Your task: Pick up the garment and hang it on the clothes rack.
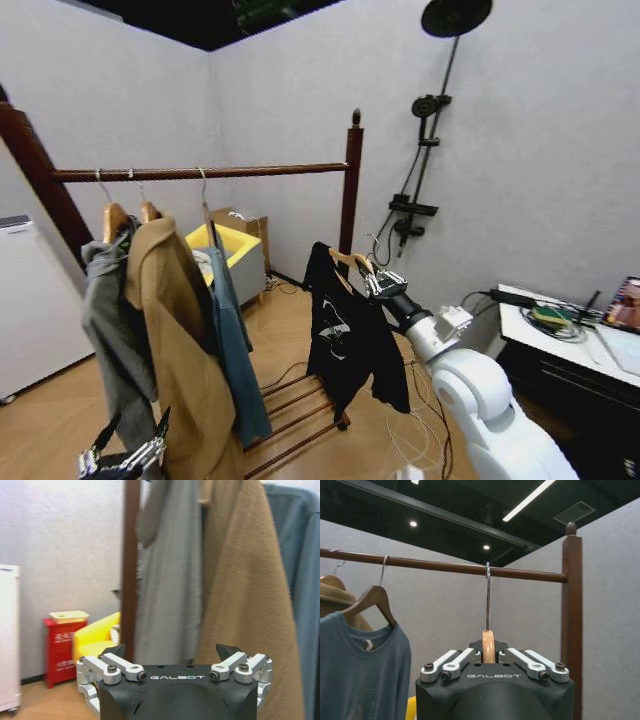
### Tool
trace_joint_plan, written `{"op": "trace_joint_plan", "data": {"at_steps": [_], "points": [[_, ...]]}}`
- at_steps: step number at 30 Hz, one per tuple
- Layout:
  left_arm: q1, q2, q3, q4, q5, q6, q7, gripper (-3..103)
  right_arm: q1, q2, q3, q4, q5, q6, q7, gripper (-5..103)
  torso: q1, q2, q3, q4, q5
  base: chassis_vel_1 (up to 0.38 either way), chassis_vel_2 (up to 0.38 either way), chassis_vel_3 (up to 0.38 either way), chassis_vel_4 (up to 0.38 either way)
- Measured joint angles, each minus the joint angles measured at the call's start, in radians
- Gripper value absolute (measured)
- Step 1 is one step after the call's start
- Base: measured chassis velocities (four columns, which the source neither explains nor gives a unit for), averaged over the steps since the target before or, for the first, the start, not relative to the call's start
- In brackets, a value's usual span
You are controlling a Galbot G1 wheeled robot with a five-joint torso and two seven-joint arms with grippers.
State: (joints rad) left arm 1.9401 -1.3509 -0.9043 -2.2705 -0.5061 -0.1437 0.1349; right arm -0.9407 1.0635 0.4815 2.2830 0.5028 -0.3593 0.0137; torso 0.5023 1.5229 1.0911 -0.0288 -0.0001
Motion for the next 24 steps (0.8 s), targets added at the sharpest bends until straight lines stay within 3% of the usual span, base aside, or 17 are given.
{"op": "trace_joint_plan", "data": {"at_steps": [10, 16, 24], "points": [[0.0, 0.0, 0.0, 0.0, 0.0, 0.0, 0.0, 100, 0.099, 0.0, -0.019, -0.069, 0.01, -0.005, 0.007, 10, 0.0, 0.0, 0.0, -0.0001, 0.0001, 0.124, 0.094, 0.09, 0.121], [0.0, 0.0, 0.0, 0.0, 0.0, 0.0, 0.0, 100, 0.222, -0.01, -0.031, -0.153, 0.015, -0.007, 0.005, 10, 0.0, 0.0, 0.0, 0.0001, 0.0, 0.024, 0.043, 0.043, 0.031], [0.0, 0.0, 0.0, 0.0, 0.0, 0.0, 0.0, 100, 0.251, -0.019, -0.046, -0.145, 0.017, -0.016, -0.005, 10, 0.0, 0.0, 0.0, -0.0002, 0.0002, 0.0, 0.0, 0.0, 0.0]]}}
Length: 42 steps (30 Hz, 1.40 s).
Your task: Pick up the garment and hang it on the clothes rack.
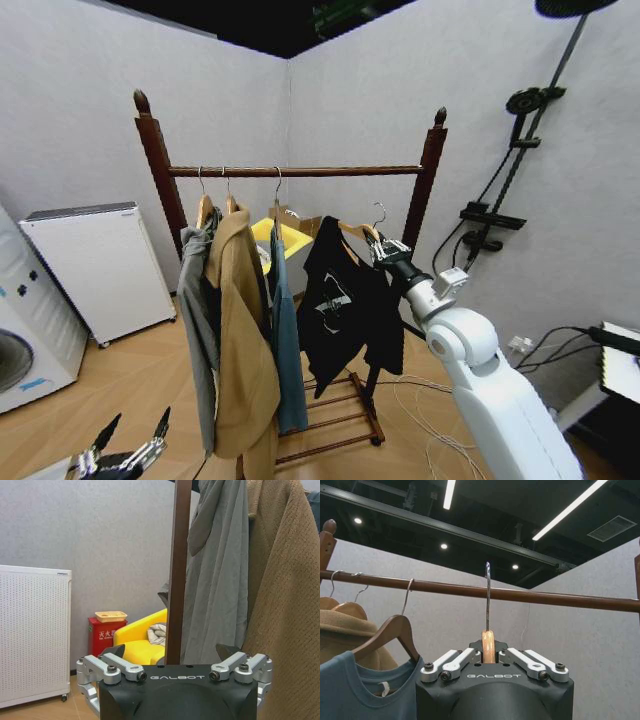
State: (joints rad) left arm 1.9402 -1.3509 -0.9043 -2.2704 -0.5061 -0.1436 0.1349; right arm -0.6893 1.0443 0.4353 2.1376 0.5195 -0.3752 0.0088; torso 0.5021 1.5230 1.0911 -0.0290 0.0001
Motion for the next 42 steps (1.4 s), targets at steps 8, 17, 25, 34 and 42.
{"op": "trace_joint_plan", "data": {"at_steps": [8, 17, 25, 34, 42], "points": [[0.0, 0.0, 0.0, 0.0, 0.0, 0.0, 0.0, 100, 0.139, -0.046, -0.102, -0.058, 0.063, -0.024, 0.017, 10, 0.0, 0.0, 0.0, 0.0002, -0.0001, 0.0, 0.0, 0.0, 0.0], [0.0, 0.0, 0.0, 0.0, 0.0, 0.0, 0.0, 100, 0.56, -0.024, -0.335, -0.28, 0.319, -0.176, 0.18, 10, 0.0, 0.0, 0.0, 0.0004, -0.0004, 0.0, 0.0, 0.0, 0.0], [0.0, 0.0, 0.0, 0.0, 0.0, 0.0, 0.0, 100, 0.71, 0.045, -0.435, -0.394, 0.405, -0.245, 0.237, 10, 0.0, 0.0, 0.0, 0.0001, -0.0002, 0.0, 0.0, 0.0, 0.0], [0.0, 0.0, 0.0, 0.0, 0.0, 0.0, 0.0, 100, 0.813, 0.191, -0.536, -0.587, 0.378, -0.254, 0.233, 10, 0.0, 0.0, 0.0, 0.0005, -0.0004, 0.0, 0.0, 0.0, 0.0], [0.0, 0.0, 0.0, 0.0, 0.0, 0.0, 0.0, 100, 0.792, 0.214, -0.547, -0.606, 0.353, -0.265, 0.244, 10, 0.0, 0.0, 0.0, 0.0002, -0.0001, 0.0, 0.0, 0.0, 0.0]]}}
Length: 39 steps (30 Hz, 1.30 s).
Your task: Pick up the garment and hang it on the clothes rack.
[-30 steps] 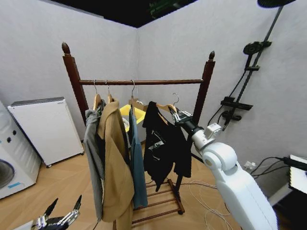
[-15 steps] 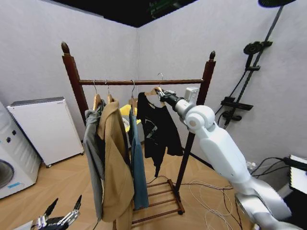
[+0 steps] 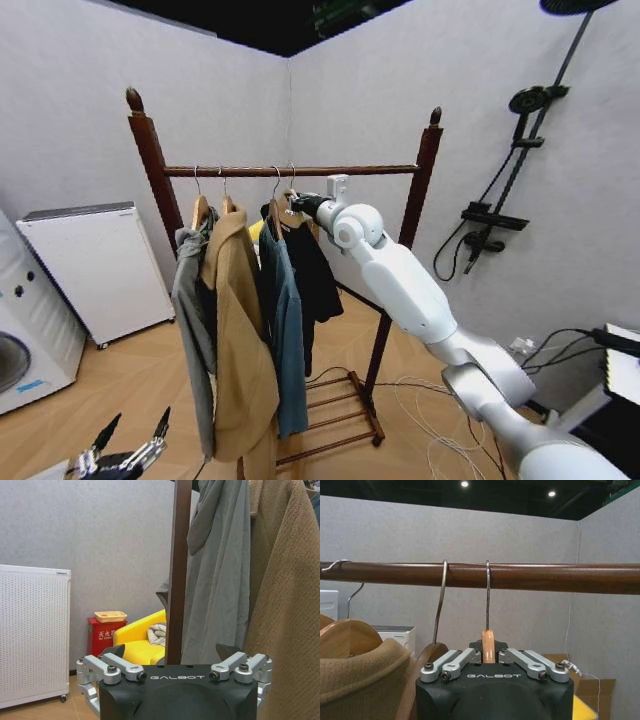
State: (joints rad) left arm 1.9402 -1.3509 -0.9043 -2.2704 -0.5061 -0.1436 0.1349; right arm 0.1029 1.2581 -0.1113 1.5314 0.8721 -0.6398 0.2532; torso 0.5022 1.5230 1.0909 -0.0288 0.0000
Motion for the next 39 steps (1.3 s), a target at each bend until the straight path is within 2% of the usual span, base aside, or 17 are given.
{"op": "trace_joint_plan", "data": {"at_steps": [5, 6, 7, 9, 10, 12, 18, 20, 21, 22, 24, 25, 26, 27, 28, 34, 39], "points": [[0.0, 0.0, 0.0, 0.0, 0.0, 0.0, 0.0, 100, -0.035, -0.012, 0.014, 0.047, -0.015, 0.046, -0.004, 17, 0.0, 0.0, 0.0, 0.0004, 0.0, 0.0, 0.0, 0.0, 0.0], [0.0, 0.0, 0.0, 0.0, 0.0, 0.0, 0.0, 100, -0.06, -0.03, 0.026, 0.094, 0.001, 0.052, 0.01, 28, 0.0, 0.0, 0.0, 0.0004, -0.0001, 0.0, 0.0, 0.0, 0.0], [0.0, 0.0, 0.0, 0.0, 0.0, 0.0, 0.0, 100, -0.06, -0.03, 0.026, 0.094, 0.001, 0.052, 0.01, 28, 0.0, 0.0, 0.0, 0.0004, -0.0001, 0.0, 0.0, 0.0, 0.0], [0.0, 0.0, 0.0, 0.0, 0.0, 0.0, 0.0, 100, -0.135, -0.1, 0.054, 0.211, 0.041, 0.055, 0.037, 39, 0.0, 0.0, 0.0, 0.0005, -0.0001, 0.0, 0.0, 0.0, 0.0], [0.0, 0.0, 0.0, 0.0, 0.0, 0.0, 0.0, 100, -0.135, -0.1, 0.054, 0.211, 0.041, 0.055, 0.037, 39, 0.0, 0.0, 0.0, 0.0005, -0.0001, 0.0, 0.0, 0.0, 0.0], [0.0, 0.0, 0.0, 0.0, 0.0, 0.0, 0.0, 100, -0.221, -0.187, 0.103, 0.324, 0.065, 0.055, 0.047, 50, 0.0, 0.0, 0.0, -0.0003, 0.0003, 0.0, 0.0, 0.0, 0.0], [0.0, 0.0, 0.0, 0.0, 0.0, 0.0, 0.0, 100, -0.363, -0.287, 0.189, 0.47, 0.069, 0.074, 0.034, 61, 0.0, 0.0, 0.0, -0.0008, 0.0008, 0.0, 0.0, 0.0, 0.0], [0.0, 0.0, 0.0, 0.0, 0.0, 0.0, 0.0, 100, -0.547, -0.367, 0.278, 0.63, 0.073, 0.082, 0.054, 78, 0.0, 0.0, 0.0, 0.0, 0.0004, 0.0, 0.0, 0.0, 0.0], [0.0, 0.0, 0.0, 0.0, 0.0, 0.0, 0.0, 100, -0.547, -0.367, 0.278, 0.63, 0.073, 0.082, 0.054, 78, 0.0, 0.0, 0.0, 0.0, 0.0004, 0.0, 0.0, 0.0, 0.0], [0.0, 0.0, 0.0, 0.0, 0.0, 0.0, 0.0, 100, -0.644, -0.389, 0.337, 0.706, 0.065, 0.082, 0.106, 78, 0.0, 0.0, 0.0, -0.0001, 0.0004, 0.0, 0.0, 0.0, 0.0], [0.0, 0.0, 0.0, 0.0, 0.0, 0.0, 0.0, 100, -0.703, -0.391, 0.374, 0.742, 0.037, 0.083, 0.127, 78, 0.0, 0.0, 0.0, -0.0001, -0.0003, 0.0, 0.0, 0.0, 0.0], [0.0, 0.0, 0.0, 0.0, 0.0, 0.0, 0.0, 100, -0.782, -0.382, 0.419, 0.771, -0.023, 0.085, 0.135, 94, 0.0, 0.0, 0.0, 0.0001, -0.0002, 0.0, 0.0, 0.0, 0.0], [0.0, 0.0, 0.0, 0.0, 0.0, 0.0, 0.0, 100, -0.852, -0.367, 0.454, 0.786, -0.083, 0.089, 0.135, 94, 0.0, 0.0, 0.0, 0.0001, 0.0003, 0.0, 0.0, 0.0, 0.0], [0.0, 0.0, 0.0, 0.0, 0.0, 0.0, 0.0, 100, -0.852, -0.367, 0.454, 0.786, -0.083, 0.089, 0.135, 94, 0.0, 0.0, 0.0, 0.0001, 0.0003, 0.0, 0.0, 0.0, 0.0], [0.0, 0.0, 0.0, 0.0, 0.0, 0.0, 0.0, 100, -0.923, -0.347, 0.483, 0.796, -0.138, 0.092, 0.133, 99, 0.0, 0.0, 0.0, 0.0001, 0.0003, 0.0, 0.0, 0.0, 0.0], [0.0, 0.0, 0.0, 0.0, 0.0, 0.0, 0.0, 100, -1.137, -0.262, 0.612, 0.824, -0.324, 0.129, 0.083, 100, 0.0, 0.0, 0.0, 0.0001, -0.0001, 0.001, -0.017, -0.019, 0.009], [0.0, 0.0, 0.0, 0.0, 0.0, 0.0, 0.0, 100, -1.245, -0.197, 0.684, 0.854, -0.392, 0.161, 0.041, 100, 0.0, 0.0, 0.0, 0.0001, -0.0001, -0.003, -0.077, -0.07, 0.002]]}}
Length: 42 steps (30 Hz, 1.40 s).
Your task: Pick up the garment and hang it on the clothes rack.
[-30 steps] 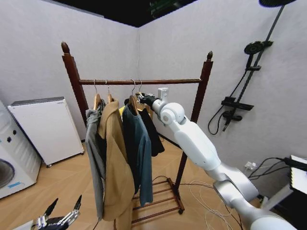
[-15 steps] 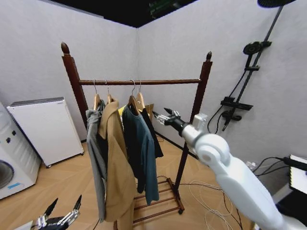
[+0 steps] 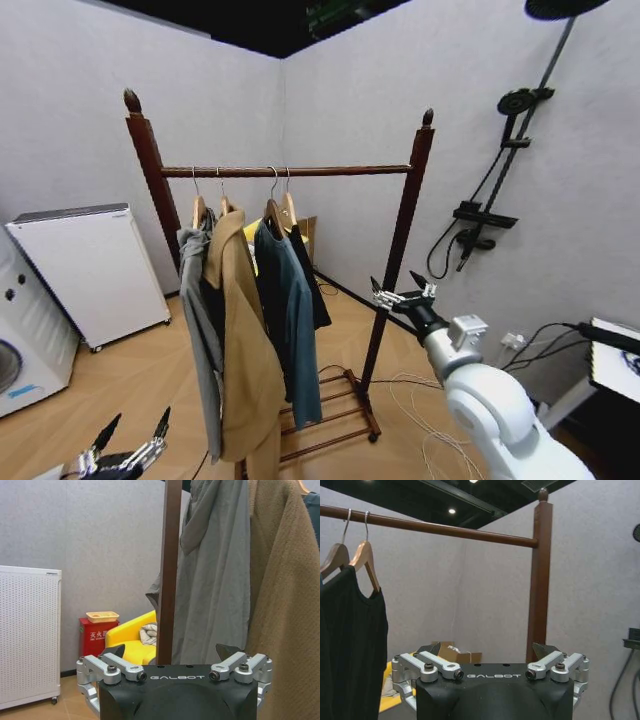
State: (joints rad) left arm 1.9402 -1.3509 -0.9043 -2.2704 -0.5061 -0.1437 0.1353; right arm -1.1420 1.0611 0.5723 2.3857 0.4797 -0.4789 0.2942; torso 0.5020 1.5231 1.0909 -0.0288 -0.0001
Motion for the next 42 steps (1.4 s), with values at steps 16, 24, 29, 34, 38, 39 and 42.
{"op": "trace_joint_plan", "data": {"at_steps": [16, 24, 29, 34, 38, 39, 42], "points": [[0.0, 0.0, 0.0, 0.0, 0.0, 0.0, 0.0, 100, -0.19, 0.177, 0.041, 0.085, -0.163, 0.057, -0.043, 100, 0.0, 0.0, 0.0, 0.0001, 0.0, -0.065, -0.083, -0.09, -0.073], [0.0, 0.0, 0.0, 0.0, 0.0, 0.0, 0.0, 100, -0.217, 0.192, 0.04, 0.11, -0.184, 0.059, -0.043, 100, 0.0, 0.0, 0.0, 0.0, 0.0001, -0.123, -0.126, -0.132, -0.124], [0.0, 0.0, 0.0, 0.0, 0.0, 0.0, 0.0, 100, -0.221, 0.188, 0.042, 0.116, -0.18, 0.059, -0.043, 100, 0.0, 0.0, 0.0, 0.0001, 0.0001, -0.118, -0.136, -0.136, -0.133], [0.0, 0.0, 0.0, 0.0, 0.0, 0.0, -0.001, 100, -0.224, 0.187, 0.043, 0.116, -0.177, 0.053, -0.043, 100, 0.0, 0.0, 0.0, 0.0, 0.0002, -0.09, -0.165, -0.151, -0.097], [0.0, 0.0, 0.0, 0.0, 0.0, 0.0, 0.0, 100, -0.229, 0.187, 0.043, 0.116, -0.177, 0.053, -0.043, 100, 0.0, 0.0, 0.0, 0.0, -0.0002, -0.06, -0.19, -0.183, -0.075], [0.0, 0.0, 0.0, 0.0, 0.0, 0.0, 0.0, 100, -0.229, 0.187, 0.043, 0.116, -0.177, 0.053, -0.043, 100, 0.0, 0.0, 0.0, 0.0, -0.0002, -0.054, -0.211, -0.206, -0.062], [0.0, 0.0, 0.0, 0.0, 0.0, 0.0, 0.0, 100, -0.233, 0.187, 0.043, 0.116, -0.176, 0.052, -0.043, 100, 0.001, 0.0, 0.0, 0.0, 0.0, 0.005, -0.225, -0.237, -0.016]]}}
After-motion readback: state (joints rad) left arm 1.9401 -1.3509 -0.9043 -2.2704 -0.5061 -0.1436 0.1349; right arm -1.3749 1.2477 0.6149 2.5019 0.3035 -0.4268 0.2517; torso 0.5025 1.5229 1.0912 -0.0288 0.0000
